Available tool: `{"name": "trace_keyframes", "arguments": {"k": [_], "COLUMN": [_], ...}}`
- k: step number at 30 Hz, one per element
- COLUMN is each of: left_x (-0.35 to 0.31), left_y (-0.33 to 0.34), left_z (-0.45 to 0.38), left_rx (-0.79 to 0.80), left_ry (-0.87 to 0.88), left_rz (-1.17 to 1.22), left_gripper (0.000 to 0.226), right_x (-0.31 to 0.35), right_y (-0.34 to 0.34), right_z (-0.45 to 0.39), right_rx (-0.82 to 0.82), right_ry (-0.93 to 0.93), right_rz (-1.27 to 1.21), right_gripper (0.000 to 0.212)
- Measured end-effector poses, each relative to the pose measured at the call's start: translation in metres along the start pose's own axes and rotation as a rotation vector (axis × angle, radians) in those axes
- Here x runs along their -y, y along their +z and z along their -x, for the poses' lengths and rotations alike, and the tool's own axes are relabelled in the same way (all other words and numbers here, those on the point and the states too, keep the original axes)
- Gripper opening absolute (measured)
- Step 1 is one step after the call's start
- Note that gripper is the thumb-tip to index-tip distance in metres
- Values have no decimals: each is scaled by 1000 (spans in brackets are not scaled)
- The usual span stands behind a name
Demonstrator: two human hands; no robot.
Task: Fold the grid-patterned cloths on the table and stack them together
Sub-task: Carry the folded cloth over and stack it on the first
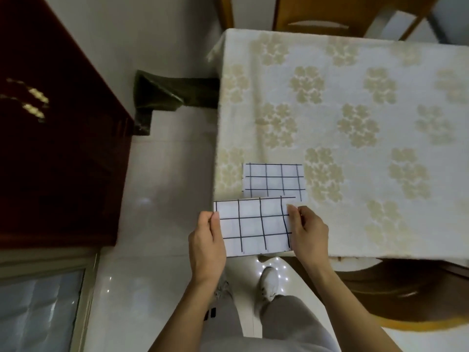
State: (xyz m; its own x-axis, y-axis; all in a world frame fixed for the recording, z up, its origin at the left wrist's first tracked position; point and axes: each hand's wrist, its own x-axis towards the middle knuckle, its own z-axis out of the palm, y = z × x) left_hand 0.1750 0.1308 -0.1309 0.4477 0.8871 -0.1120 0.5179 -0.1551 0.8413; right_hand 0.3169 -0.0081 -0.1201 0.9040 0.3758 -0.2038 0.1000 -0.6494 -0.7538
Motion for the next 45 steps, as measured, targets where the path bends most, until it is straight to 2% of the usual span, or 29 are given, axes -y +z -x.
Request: {"name": "trace_keyframes", "arguments": {"k": [5, 9, 18, 26, 35, 39, 41, 43, 45], "left_x": [-10, -11, -17, -1, -2, -4, -10, -18, -20], "left_y": [22, 45, 94, 127, 137, 133, 123, 106, 91], "left_z": [-16, -31, -68, -93, -99, -100, -96, -85, -66], "left_rx": [96, 134, 73, 13, -47, -25, -8, 51, 179], "left_ry": [91, 41, -93, -148, -46, -61, -15, 174, 380], "left_rz": [-17, -32, -41, -227, -416, -417, -416, -504, -631], "left_gripper": [23, 22, 11, 14, 15, 16, 16, 18, 29], "right_x": [-10, -20, -38, -55, -66, -65, -64, -64, -69], "right_y": [-12, -15, -9, 8, 20, 13, 5, -6, -17], "right_z": [-12, -35, -102, -140, -146, -144, -140, -131, -117], "right_rx": [-51, -54, 9, 35, -81, -125, -161, -161, -115], "right_ry": [80, 103, 97, 132, 166, 122, 22, -171, -377], "right_rz": [14, 28, 126, 205, 281, 266, 268, 317, 414], "right_gripper": [41, 32, 28, 30, 26, 26, 25, 19, 17]}}
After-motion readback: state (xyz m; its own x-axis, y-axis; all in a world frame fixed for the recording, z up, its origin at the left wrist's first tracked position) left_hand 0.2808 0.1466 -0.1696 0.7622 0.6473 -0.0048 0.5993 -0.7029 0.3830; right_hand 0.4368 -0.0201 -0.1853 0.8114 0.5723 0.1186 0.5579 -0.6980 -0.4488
